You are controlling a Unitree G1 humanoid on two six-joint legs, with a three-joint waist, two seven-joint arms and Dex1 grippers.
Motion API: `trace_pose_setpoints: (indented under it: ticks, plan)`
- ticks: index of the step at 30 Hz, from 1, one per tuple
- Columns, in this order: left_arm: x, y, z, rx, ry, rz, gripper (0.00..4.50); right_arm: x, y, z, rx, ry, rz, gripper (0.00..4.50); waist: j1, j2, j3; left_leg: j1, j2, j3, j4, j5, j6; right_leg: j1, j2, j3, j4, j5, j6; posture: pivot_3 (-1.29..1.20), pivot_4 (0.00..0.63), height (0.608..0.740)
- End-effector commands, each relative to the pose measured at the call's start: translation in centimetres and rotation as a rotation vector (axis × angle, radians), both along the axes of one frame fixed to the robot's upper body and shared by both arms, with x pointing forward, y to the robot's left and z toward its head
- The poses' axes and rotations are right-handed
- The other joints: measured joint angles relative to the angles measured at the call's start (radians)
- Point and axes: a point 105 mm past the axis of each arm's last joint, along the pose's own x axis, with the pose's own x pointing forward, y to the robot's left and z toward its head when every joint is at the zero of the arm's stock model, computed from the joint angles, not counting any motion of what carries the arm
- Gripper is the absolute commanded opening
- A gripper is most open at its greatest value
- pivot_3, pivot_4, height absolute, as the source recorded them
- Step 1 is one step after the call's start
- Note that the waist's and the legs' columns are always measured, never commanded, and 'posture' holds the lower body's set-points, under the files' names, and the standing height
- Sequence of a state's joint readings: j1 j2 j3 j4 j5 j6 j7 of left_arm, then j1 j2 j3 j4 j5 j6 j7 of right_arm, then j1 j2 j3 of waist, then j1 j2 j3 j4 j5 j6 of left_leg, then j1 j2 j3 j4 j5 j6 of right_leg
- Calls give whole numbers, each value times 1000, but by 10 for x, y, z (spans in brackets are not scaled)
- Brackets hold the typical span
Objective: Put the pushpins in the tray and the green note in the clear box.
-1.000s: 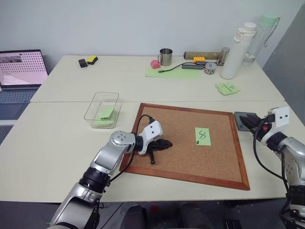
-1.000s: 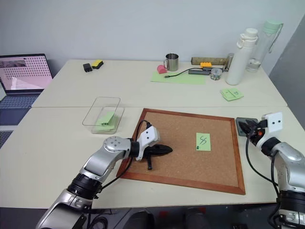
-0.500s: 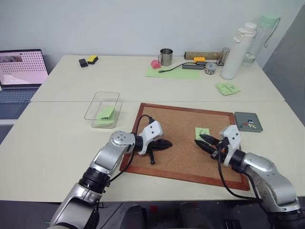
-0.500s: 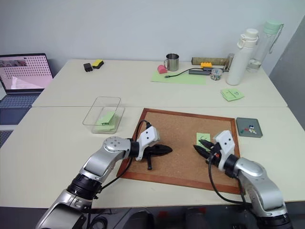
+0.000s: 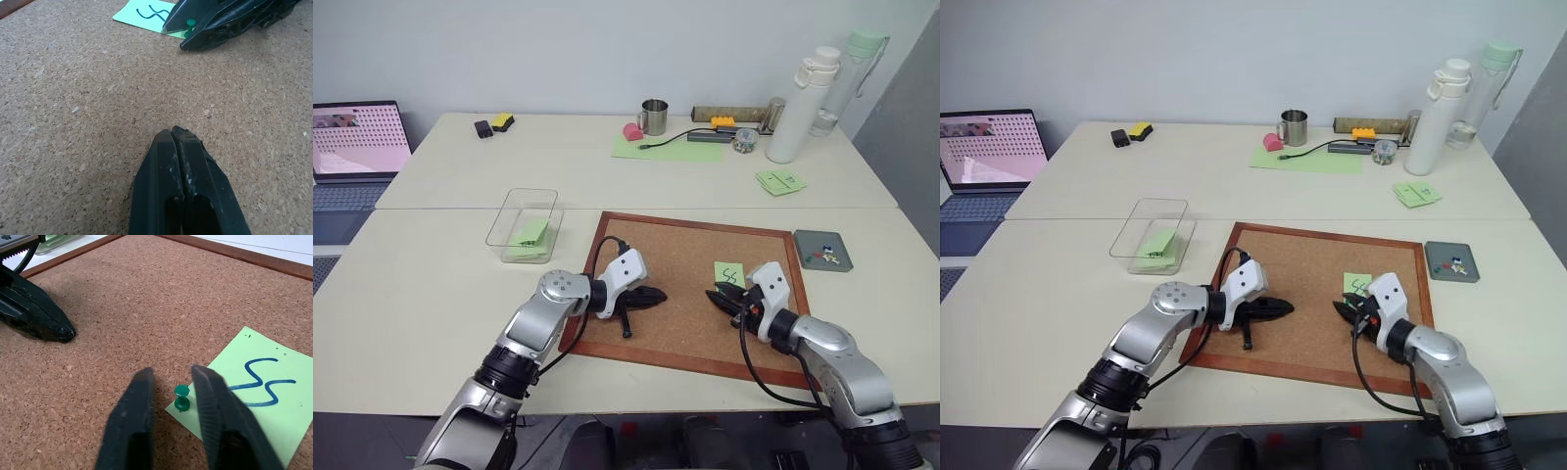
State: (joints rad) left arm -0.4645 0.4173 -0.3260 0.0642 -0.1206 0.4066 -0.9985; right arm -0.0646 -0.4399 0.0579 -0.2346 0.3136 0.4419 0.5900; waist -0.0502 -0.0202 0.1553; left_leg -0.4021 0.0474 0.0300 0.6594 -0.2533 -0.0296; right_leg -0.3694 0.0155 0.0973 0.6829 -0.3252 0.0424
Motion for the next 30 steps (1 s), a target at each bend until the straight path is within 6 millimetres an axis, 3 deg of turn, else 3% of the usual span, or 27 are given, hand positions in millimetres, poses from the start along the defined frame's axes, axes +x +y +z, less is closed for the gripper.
trace_pose_setpoints:
  ticks: [1, 8, 13, 19, 20, 21, 23, 26, 30]
  plan:
    - [-1, 11, -15, 48, 52, 38, 0, -1, 4, 10, 21, -38, 25, 133, 0, 0, 0, 0, 0, 0, 0, 0, 0, 0, 0, 0, 0, 0, 0, 0, 150, 740]
    - [0, 9, -14, 46, 48, 35, 0, 2, 1, 18, 19, -81, 9, 22, 0, 0, 0, 0, 0, 0, 0, 0, 0, 0, 0, 0, 0, 0, 0, 0, 150, 740]
    - [3, 10, -13, 46, 46, 42, 0, -2, -1, 45, 57, -155, 28, 22, 0, 0, 0, 0, 0, 0, 0, 0, 0, 0, 0, 0, 0, 0, 0, 0, 150, 740]
    - [1, 10, -13, 39, 40, 35, 0, -10, -2, 52, -58, -207, 89, 22, 0, -1, 0, 0, 0, 0, 0, 0, 0, 0, 0, 0, 0, 0, 0, 0, 150, 740]
    - [2, 5, -4, -26, 65, 47, 0, -11, -3, 52, -121, -229, 113, 22, 0, -1, 0, 0, 0, 0, 0, 0, 0, 0, 0, 0, 0, 0, 0, 0, 150, 740]
    - [4, 0, 8, -111, 103, 62, 305, -12, -4, 51, -175, -247, 138, 0, 1, 0, 0, 0, 0, 0, 0, 0, 0, 0, 0, 0, 0, 0, 0, 0, 150, 740]
    - [4, -8, 25, -237, 176, 74, 435, -13, -5, 51, -233, -268, 167, 0, 2, -1, 1, 0, 0, 0, 0, 0, 0, 0, 0, 0, 0, 0, 0, 0, 150, 740]
    - [5, -19, 61, -459, 303, 66, 985, -14, -6, 54, -322, -316, 213, 0, 7, -2, 2, -5, 0, -2, 2, 0, 0, -3, 0, -2, 0, 0, 0, 0, 150, 740]
    - [5, -26, 82, -571, 388, 72, 1724, -16, -2, 60, -385, -371, 257, 0, 17, -2, 2, -10, -1, -4, 3, 0, 0, -6, 0, -3, -1, 0, 0, 0, 150, 740]
